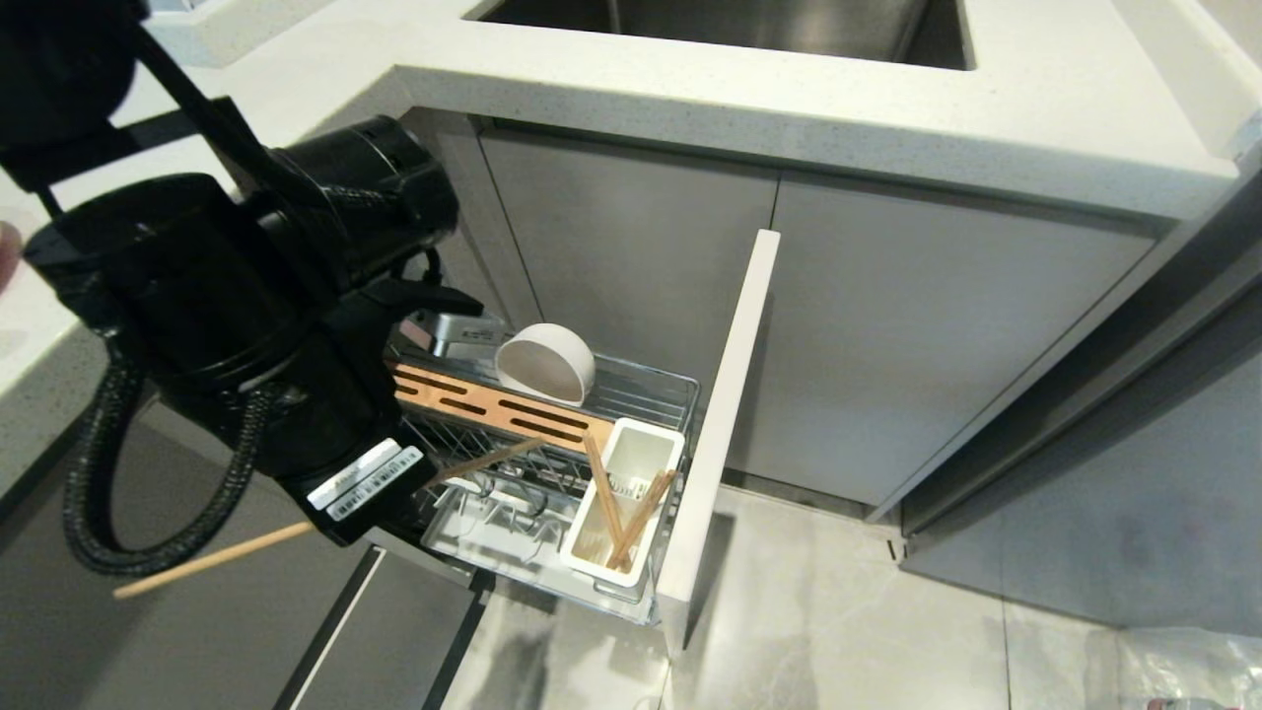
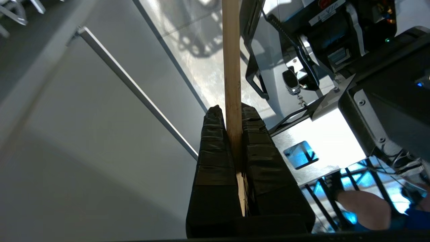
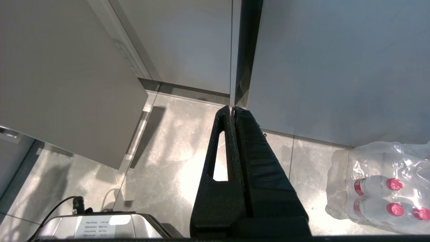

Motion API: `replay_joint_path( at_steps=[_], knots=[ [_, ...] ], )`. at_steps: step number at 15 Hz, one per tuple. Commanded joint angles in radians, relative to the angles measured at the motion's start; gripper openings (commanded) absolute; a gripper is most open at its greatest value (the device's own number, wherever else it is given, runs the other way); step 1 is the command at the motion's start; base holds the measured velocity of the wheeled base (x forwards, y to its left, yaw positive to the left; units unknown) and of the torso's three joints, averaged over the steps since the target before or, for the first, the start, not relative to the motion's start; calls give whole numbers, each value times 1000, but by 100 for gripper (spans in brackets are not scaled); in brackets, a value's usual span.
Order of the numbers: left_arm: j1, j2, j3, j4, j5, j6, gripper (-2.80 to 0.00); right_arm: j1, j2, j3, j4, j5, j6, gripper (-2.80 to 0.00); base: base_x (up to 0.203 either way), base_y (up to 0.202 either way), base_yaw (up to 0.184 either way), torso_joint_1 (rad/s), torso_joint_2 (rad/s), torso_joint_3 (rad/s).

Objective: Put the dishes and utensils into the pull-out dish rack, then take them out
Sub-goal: Pick up the chopsticks and place it in the cupboard

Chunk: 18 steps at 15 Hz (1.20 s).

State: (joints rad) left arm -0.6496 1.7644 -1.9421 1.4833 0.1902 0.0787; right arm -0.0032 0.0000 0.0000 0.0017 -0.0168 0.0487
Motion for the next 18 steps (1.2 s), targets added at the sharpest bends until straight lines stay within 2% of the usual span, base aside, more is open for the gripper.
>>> replay_joint_path(
  at_steps=[1,4,6,12,18],
  knots=[
    [-23,55,-1,9,8,-21,-280,0,0,2,0,0,0,-280,0,0,0,0,0,0],
    [-48,104,-1,11,14,-40,-280,0,0,2,0,0,0,-280,0,0,0,0,0,0],
    [-62,141,-2,12,20,-81,-280,0,0,2,0,0,0,-280,0,0,0,0,0,0],
    [-82,249,-7,-9,102,-192,-280,0,0,2,0,0,0,-280,0,0,0,0,0,0],
    [-85,306,-20,-77,98,-203,-280,0,0,2,0,0,0,-280,0,0,0,0,0,0]
  ],
)
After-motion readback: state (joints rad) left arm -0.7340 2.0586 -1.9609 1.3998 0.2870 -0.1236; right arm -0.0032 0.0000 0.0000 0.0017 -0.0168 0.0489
